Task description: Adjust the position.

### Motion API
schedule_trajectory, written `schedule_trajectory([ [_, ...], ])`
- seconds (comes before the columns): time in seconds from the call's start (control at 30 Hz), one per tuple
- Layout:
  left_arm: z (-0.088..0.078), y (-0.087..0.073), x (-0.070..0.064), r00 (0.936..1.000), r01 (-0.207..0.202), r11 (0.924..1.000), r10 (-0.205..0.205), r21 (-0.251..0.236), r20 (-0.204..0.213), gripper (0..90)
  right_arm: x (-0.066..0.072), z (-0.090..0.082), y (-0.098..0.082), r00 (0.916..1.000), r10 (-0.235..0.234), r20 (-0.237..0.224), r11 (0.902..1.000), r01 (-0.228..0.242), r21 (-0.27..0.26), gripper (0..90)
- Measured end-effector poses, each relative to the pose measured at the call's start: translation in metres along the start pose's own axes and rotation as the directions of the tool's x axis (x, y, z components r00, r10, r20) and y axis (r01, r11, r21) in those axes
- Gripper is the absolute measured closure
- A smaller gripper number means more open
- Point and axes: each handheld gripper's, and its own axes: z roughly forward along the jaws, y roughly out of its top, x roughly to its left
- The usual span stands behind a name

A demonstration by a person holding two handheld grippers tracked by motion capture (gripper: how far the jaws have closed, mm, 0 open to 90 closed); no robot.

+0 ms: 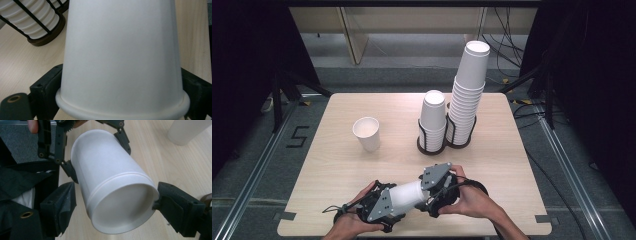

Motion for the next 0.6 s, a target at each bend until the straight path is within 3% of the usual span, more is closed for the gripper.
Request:
schedule_trajectory([
  [0.13, -0.001, 0.002, -0.002, 0.9998, -0.02, 0.9997, 0.02, 0.016, 0.005, 9.7, 0.003, 0.003, 0.001, 0.9999, -0.014, -0.007, 0.9989, 0.014, 0.045, 18.3],
  [0.2, -0.001, 0.003, -0.003, 0.999, -0.041, 0.9986, 0.041, 0.034, 0.017, 9.7, 0.004, 0.006, 0.003, 0.9982, -0.056, -0.022, 0.996, 0.057, 0.068, 17.5],
  [0.33, 0.0, 0.006, -0.006, 0.9976, -0.061, 0.9972, 0.059, 0.043, 0.036, 9.6, 0.009, 0.013, 0.006, 0.9943, -0.102, -0.031, 0.986, 0.105, 0.129, 17.6],
  [0.47, 0.0, 0.007, -0.008, 0.9953, -0.089, 0.9947, 0.087, 0.051, 0.042, 9.6, 0.014, 0.019, 0.005, 0.9935, -0.11, -0.03, 0.975, 0.114, 0.191, 18.0],
  [0.57, 0.002, 0.007, -0.01, 0.9959, -0.084, 0.9961, 0.083, 0.025, 0.036, 9.5, 0.015, 0.025, 0.004, 0.9905, -0.133, -0.035, 0.9673, 0.138, 0.213, 18.2],
  [0.6, 0.001, 0.007, -0.01, 0.9948, -0.09, 0.9953, 0.088, 0.037, 0.052, 9.5, 0.015, 0.027, 0.004, 0.9886, -0.144, -0.045, 0.9641, 0.15, 0.219, 18.4],
])
